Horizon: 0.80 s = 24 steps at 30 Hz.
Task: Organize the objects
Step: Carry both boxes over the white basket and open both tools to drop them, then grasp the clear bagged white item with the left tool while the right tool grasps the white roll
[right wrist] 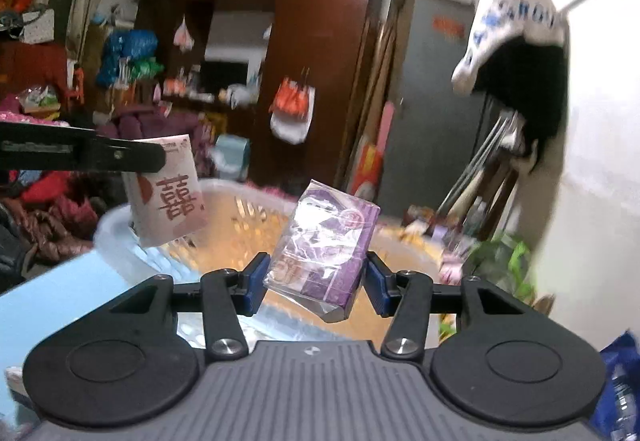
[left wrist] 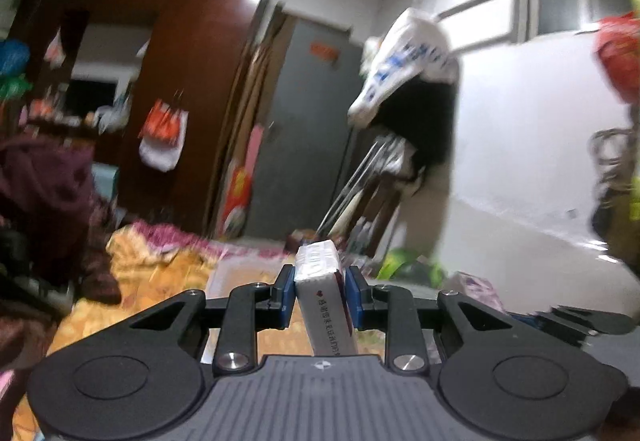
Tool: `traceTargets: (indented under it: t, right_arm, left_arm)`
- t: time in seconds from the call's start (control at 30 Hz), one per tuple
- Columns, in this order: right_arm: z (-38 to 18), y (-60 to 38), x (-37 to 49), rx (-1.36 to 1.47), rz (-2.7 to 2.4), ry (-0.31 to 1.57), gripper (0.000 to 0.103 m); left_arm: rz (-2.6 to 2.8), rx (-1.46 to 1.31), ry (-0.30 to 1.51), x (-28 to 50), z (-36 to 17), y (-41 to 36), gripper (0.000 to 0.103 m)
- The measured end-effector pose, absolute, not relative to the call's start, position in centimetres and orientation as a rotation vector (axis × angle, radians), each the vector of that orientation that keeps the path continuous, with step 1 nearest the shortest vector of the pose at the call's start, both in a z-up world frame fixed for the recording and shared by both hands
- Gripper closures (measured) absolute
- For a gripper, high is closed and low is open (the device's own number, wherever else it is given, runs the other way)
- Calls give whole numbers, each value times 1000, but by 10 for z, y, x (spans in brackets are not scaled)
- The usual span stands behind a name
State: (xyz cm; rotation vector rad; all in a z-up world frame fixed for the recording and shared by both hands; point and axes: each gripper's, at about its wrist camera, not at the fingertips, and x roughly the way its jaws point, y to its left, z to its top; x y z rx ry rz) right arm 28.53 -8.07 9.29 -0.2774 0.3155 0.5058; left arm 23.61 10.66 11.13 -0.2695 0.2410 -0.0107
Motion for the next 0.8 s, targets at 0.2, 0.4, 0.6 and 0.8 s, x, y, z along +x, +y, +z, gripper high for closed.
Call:
traceTargets:
  t: [0.2,0.4,0.6,0.8]
  right_arm:
    - [80,-91,297,-258,487,366,16]
    - [95,-119,265,-190,503,274,0]
    - [45,-181,177,-136,567,198,0]
    - [-14,-208,135,-31,564,212,0]
  left_arm:
    - [16,-252,261,252,98,107,34]
    - [-8,-151,213,203,103,101,20]
    - [-55,-56,177,92,52,96,17]
    - [-73,-62,191,24,-7,94,17]
